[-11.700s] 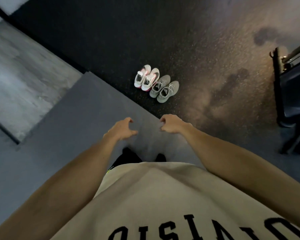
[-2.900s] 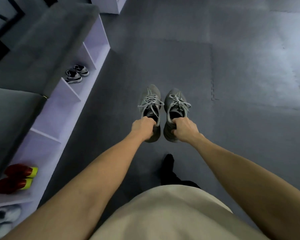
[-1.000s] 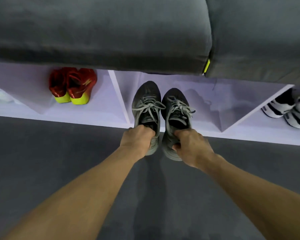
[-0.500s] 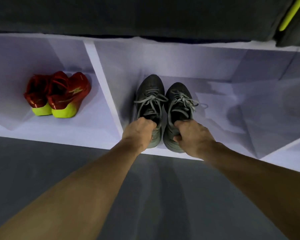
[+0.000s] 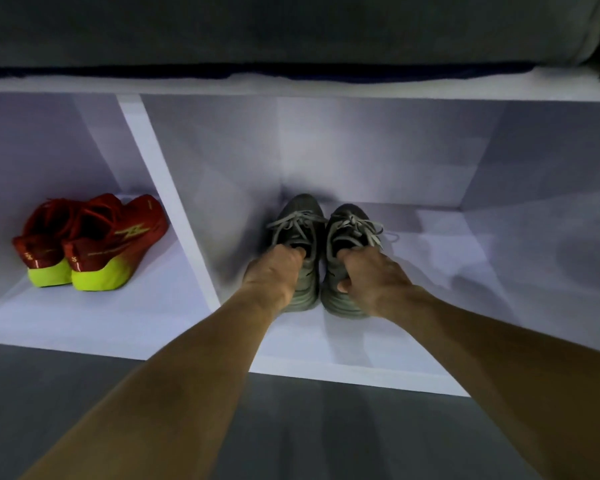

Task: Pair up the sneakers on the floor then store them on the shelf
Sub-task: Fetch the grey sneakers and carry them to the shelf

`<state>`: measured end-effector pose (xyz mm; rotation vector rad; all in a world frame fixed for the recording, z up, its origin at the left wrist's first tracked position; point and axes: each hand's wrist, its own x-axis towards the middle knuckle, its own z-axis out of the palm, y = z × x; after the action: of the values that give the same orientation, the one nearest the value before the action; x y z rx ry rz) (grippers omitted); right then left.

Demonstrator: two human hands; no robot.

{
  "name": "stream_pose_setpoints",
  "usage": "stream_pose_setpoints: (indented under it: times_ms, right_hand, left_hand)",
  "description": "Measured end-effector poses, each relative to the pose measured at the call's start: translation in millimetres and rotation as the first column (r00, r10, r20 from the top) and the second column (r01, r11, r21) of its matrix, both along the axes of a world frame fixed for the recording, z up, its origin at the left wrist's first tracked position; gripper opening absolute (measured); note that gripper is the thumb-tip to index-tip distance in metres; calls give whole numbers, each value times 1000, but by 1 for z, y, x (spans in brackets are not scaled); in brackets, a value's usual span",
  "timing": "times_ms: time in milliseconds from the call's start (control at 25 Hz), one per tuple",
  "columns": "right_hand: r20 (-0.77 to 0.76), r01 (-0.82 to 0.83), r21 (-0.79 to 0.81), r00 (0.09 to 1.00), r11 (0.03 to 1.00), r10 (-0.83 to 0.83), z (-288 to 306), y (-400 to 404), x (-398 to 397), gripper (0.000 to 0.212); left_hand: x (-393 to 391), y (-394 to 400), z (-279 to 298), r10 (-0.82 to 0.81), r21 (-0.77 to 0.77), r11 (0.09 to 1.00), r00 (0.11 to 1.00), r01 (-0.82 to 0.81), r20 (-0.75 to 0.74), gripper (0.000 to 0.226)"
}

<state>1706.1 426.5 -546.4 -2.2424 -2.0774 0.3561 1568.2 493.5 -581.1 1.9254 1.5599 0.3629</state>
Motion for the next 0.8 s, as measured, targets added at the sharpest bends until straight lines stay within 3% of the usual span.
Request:
stream_pose_setpoints:
  times_ms: [80, 160, 200, 360, 560, 800]
  right_hand:
    - [3, 5, 5, 1000, 1000, -5, -2, 2, 3, 32]
    - [4, 7, 8, 1000, 1000, -7, -1, 1, 6, 49]
    - [3, 10, 9, 1000, 1000, -10, 2, 0, 7, 58]
    - [-34, -15, -27, 999, 1000, 14, 12, -20, 3, 76]
    - [-33, -93, -123, 995, 988, 90, 27, -99, -17, 80]
    - [-123, -97, -393, 991, 915, 52, 95, -199, -37, 72]
  left_hand:
    - [0, 6, 6, -66, 76, 994, 990, 76, -127, 41]
    - [-4, 3, 11, -136, 148, 967, 909, 209, -395, 49]
    - [-6, -1, 16, -134, 163, 961, 889, 225, -438, 56]
    - [-17, -32, 40, -133, 89, 978, 890, 190, -436, 85]
    - [-42, -118, 54, -131, 17, 986, 836, 166, -533, 85]
    - [-68, -228, 111, -299, -269, 947, 779, 173, -551, 84]
